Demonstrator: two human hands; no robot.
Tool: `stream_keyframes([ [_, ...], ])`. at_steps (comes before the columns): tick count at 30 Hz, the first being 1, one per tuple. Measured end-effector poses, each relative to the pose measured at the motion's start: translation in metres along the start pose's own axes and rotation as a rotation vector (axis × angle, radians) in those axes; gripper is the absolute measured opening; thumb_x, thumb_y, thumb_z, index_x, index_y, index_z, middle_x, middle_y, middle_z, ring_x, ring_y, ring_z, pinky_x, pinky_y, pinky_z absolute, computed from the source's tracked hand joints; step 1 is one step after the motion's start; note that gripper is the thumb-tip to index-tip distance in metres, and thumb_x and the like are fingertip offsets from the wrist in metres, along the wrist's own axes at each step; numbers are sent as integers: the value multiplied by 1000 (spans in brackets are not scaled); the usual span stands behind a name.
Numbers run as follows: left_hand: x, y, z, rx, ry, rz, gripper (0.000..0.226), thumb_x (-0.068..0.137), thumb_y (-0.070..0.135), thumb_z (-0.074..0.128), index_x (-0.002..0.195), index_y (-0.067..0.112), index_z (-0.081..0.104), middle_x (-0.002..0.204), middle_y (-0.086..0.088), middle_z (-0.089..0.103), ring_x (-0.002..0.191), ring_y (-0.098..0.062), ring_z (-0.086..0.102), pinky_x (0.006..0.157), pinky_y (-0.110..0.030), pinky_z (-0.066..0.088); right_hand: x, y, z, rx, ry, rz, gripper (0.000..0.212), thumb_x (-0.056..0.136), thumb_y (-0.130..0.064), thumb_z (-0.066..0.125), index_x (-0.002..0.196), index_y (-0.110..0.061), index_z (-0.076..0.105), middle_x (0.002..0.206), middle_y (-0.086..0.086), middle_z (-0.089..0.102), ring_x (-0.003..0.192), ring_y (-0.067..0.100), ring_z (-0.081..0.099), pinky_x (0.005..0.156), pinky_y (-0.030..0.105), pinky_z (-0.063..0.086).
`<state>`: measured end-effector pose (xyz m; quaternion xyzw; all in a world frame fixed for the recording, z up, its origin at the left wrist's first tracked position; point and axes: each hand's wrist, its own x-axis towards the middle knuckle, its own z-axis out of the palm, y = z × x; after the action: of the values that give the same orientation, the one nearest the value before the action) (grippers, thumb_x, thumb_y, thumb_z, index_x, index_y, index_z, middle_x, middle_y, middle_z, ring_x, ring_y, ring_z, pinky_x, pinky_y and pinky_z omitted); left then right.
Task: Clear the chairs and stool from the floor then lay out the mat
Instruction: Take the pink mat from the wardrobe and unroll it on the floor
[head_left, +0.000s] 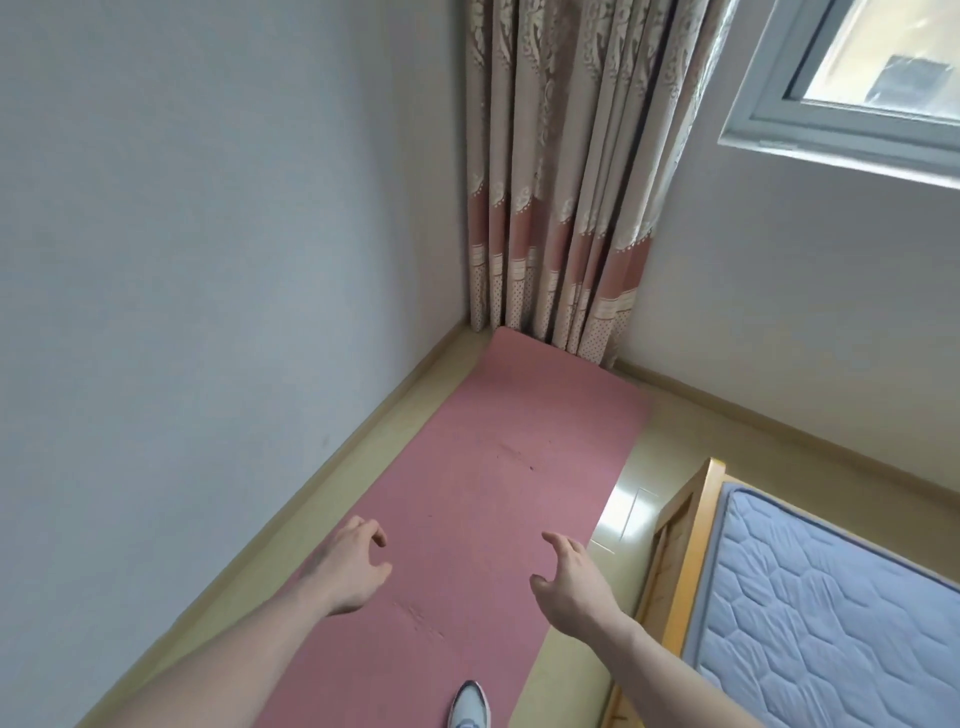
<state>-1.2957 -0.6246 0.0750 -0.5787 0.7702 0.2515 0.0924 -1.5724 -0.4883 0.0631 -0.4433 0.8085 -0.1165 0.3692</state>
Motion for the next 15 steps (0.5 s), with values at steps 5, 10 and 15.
stream_keyframes([
  [5, -59, -31, 2, 15, 5, -1, 35, 89, 41, 60, 122, 31, 55, 136, 10, 45, 106, -13, 58, 94, -32, 48, -65, 0, 37, -10, -31, -3, 65, 94, -26, 54, 156, -23, 31, 161, 0, 31, 128, 20, 54, 103, 29, 46],
  [10, -100, -67, 6, 40, -27, 2, 36, 90, 40, 59, 124, 29, 55, 140, 9, 43, 115, -14, 56, 97, -33, 48, -119, -13, 67, -12, -25, 9, 65, 96, -27, 54, 157, -22, 29, 162, -1, 29, 118, 16, 59, 98, 26, 49],
  [15, -123, -111, 9, 86, -84, 80, 39, 91, 40, 57, 127, 27, 54, 139, 9, 43, 114, -13, 54, 94, -31, 48, -160, -36, 103, 10, 24, 49, 65, 97, -28, 55, 157, -22, 29, 161, 0, 31, 107, 13, 63, 95, 25, 49],
])
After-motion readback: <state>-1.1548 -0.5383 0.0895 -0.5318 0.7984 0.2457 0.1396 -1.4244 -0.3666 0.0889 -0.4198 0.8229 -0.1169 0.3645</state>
